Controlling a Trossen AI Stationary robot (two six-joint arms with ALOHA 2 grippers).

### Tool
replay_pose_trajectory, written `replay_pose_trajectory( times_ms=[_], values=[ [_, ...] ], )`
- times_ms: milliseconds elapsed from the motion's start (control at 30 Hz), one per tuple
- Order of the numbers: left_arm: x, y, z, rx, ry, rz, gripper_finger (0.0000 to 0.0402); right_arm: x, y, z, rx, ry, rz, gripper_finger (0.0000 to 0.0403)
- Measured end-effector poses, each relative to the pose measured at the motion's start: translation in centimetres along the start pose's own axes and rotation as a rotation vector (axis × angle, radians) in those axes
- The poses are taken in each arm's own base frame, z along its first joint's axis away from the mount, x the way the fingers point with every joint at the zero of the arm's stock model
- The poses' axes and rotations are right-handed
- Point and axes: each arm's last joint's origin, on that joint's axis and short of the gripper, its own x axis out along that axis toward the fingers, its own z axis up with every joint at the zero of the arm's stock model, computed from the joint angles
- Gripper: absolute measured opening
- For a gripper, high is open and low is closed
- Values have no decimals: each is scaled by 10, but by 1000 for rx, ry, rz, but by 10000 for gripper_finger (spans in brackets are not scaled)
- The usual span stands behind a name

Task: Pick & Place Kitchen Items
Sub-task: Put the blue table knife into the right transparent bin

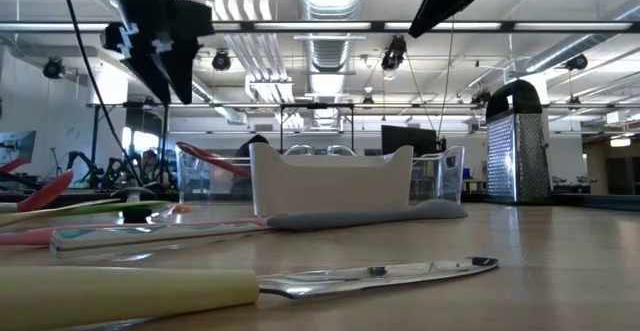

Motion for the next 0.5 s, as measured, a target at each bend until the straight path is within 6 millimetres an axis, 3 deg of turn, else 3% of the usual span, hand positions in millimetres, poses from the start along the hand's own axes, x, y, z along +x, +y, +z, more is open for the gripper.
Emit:
replay_pose_trajectory(
  times_ms=[200,500],
  values=[
    [22,12,8,-30,43,17,261,2,1,-4,-9,19,3,224],
    [46,7,-8,-23,144,-114,261,4,1,-7,-36,36,3,224]
  ],
)
